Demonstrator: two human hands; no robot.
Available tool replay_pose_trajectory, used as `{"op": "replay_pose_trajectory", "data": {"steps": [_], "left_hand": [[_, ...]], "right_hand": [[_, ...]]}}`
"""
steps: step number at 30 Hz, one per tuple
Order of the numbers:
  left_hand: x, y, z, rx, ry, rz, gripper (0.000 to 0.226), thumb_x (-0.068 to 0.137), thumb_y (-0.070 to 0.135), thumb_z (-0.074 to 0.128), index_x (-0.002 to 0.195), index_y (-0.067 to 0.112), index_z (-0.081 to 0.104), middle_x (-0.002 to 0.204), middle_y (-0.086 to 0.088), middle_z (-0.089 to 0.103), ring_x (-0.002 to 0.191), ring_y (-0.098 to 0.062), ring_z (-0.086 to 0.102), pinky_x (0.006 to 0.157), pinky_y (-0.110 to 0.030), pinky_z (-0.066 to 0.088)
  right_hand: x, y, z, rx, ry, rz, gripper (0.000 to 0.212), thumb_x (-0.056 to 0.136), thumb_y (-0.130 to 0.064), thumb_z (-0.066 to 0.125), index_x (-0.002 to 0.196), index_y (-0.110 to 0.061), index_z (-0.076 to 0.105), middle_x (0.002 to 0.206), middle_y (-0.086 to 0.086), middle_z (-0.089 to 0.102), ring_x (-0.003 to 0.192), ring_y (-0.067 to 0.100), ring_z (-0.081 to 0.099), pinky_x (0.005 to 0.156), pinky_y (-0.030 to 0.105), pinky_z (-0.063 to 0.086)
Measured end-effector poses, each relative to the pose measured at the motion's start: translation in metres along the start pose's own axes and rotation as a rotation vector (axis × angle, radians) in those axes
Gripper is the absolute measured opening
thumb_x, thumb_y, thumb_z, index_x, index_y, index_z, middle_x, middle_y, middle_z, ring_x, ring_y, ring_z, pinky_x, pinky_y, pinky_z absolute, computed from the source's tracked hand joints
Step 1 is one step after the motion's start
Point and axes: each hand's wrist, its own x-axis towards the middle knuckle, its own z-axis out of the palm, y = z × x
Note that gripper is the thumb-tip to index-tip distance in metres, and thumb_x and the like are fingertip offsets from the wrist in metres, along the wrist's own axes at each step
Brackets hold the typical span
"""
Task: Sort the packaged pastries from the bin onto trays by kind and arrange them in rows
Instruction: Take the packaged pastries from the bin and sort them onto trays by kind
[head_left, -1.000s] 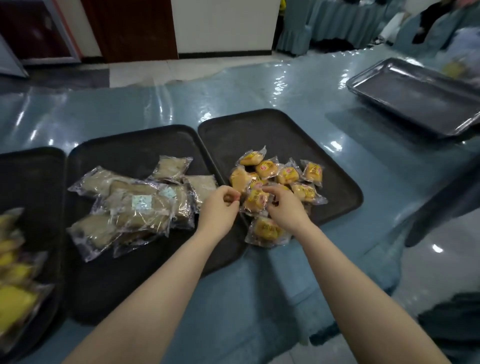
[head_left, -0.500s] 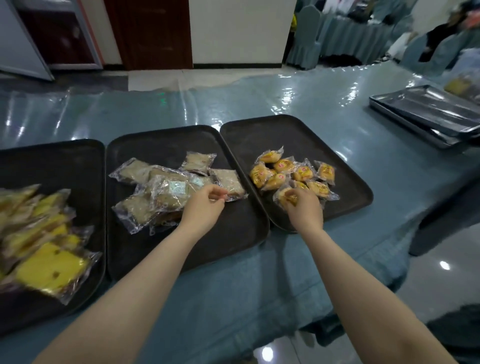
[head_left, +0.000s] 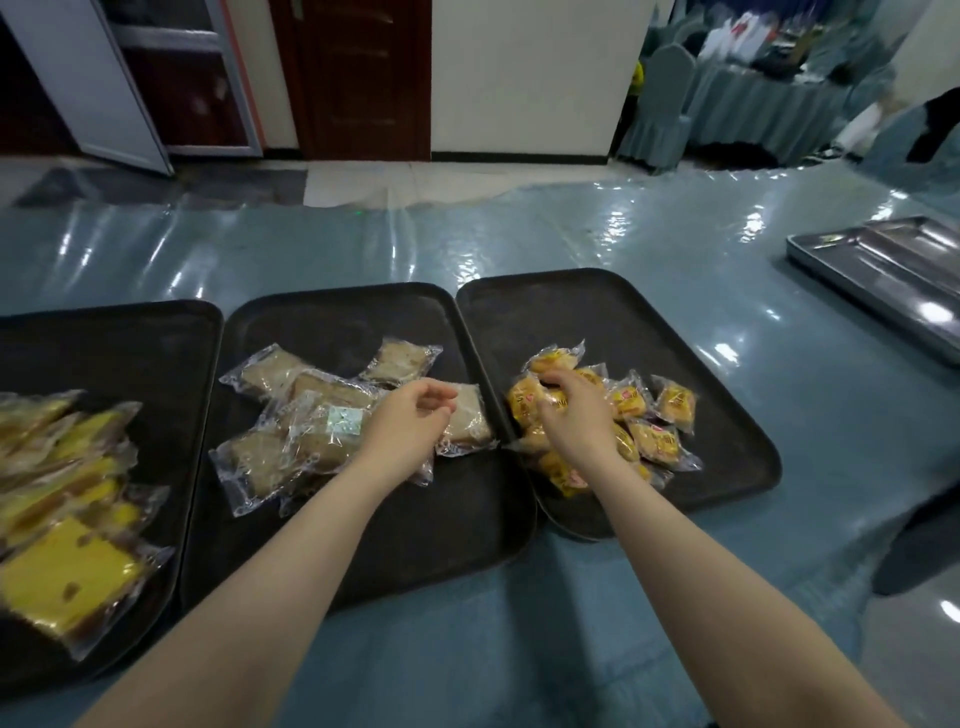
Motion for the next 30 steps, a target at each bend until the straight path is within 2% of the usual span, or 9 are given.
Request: {"op": "replay_pose_trajectory", "data": {"steps": [5, 9, 14, 17, 19, 22, 26, 30], "left_hand": [[-0.015, 0.004, -0.045, -0.017, 0.052, 0.046, 0.023, 0.087, 0.007, 0.058, 0.092, 0.028, 0.064, 0.097, 0.003, 0.067, 0.095, -0.012, 0.062, 0.087, -0.035, 0.052], [-0.049, -0.005, -0.105, -0.038, 0.103, 0.083, 0.022, 0.087, 0.009, 0.059, 0.095, 0.029, 0.063, 0.095, 0.009, 0.068, 0.095, -0.007, 0.062, 0.080, -0.024, 0.050], [-0.119, -0.034, -0.205, -0.117, 0.201, 0.110, 0.029, 0.085, 0.000, 0.060, 0.093, 0.027, 0.061, 0.094, 0.002, 0.069, 0.094, -0.013, 0.065, 0.083, -0.026, 0.051], [-0.162, -0.054, -0.275, -0.122, 0.263, 0.100, 0.027, 0.086, 0.002, 0.060, 0.101, 0.025, 0.061, 0.098, 0.003, 0.069, 0.095, -0.011, 0.065, 0.083, -0.027, 0.051], [-0.187, -0.063, -0.322, -0.139, 0.331, 0.101, 0.027, 0.086, 0.003, 0.061, 0.104, 0.023, 0.062, 0.100, 0.005, 0.070, 0.095, -0.007, 0.065, 0.078, -0.020, 0.052], [-0.218, -0.070, -0.385, -0.150, 0.455, 0.112, 0.031, 0.085, -0.001, 0.059, 0.097, 0.028, 0.061, 0.096, 0.007, 0.070, 0.091, -0.005, 0.065, 0.071, -0.012, 0.047], [-0.247, -0.080, -0.457, -0.157, 0.560, 0.132, 0.035, 0.087, -0.005, 0.055, 0.096, 0.029, 0.057, 0.098, 0.005, 0.067, 0.093, -0.015, 0.063, 0.079, -0.022, 0.045], [-0.268, -0.091, -0.525, -0.119, 0.675, 0.155, 0.033, 0.088, -0.006, 0.054, 0.098, 0.026, 0.057, 0.102, 0.002, 0.066, 0.095, -0.014, 0.063, 0.078, -0.018, 0.047]], "right_hand": [[0.001, -0.067, 0.016, 0.110, -0.094, -0.106, 0.036, 0.088, -0.021, 0.063, 0.124, -0.022, 0.059, 0.128, -0.004, 0.058, 0.121, 0.011, 0.050, 0.098, 0.024, 0.038], [-0.026, -0.135, 0.039, 0.193, -0.145, -0.173, 0.036, 0.087, -0.019, 0.064, 0.123, -0.024, 0.060, 0.125, -0.008, 0.060, 0.117, 0.007, 0.051, 0.094, 0.018, 0.035], [-0.079, -0.237, 0.080, 0.316, -0.232, -0.274, 0.038, 0.085, -0.018, 0.065, 0.122, -0.029, 0.060, 0.116, -0.020, 0.056, 0.113, 0.001, 0.052, 0.094, 0.019, 0.038], [-0.110, -0.306, 0.110, 0.438, -0.282, -0.308, 0.037, 0.086, -0.016, 0.067, 0.120, -0.028, 0.060, 0.113, -0.017, 0.061, 0.110, 0.001, 0.056, 0.093, 0.021, 0.044], [-0.128, -0.351, 0.127, 0.511, -0.345, -0.346, 0.038, 0.086, -0.014, 0.068, 0.121, -0.026, 0.060, 0.114, -0.014, 0.062, 0.110, 0.001, 0.057, 0.094, 0.024, 0.046], [-0.149, -0.414, 0.148, 0.565, -0.438, -0.391, 0.038, 0.086, -0.015, 0.068, 0.121, -0.027, 0.060, 0.116, -0.013, 0.064, 0.109, -0.001, 0.057, 0.094, 0.024, 0.047], [-0.164, -0.490, 0.179, 0.618, -0.488, -0.469, 0.034, 0.086, -0.013, 0.068, 0.117, -0.026, 0.062, 0.111, -0.011, 0.067, 0.105, 0.000, 0.060, 0.090, 0.021, 0.048], [-0.170, -0.554, 0.220, 0.686, -0.547, -0.506, 0.033, 0.085, -0.011, 0.068, 0.114, -0.027, 0.063, 0.110, -0.009, 0.068, 0.105, 0.001, 0.061, 0.091, 0.020, 0.048]]}}
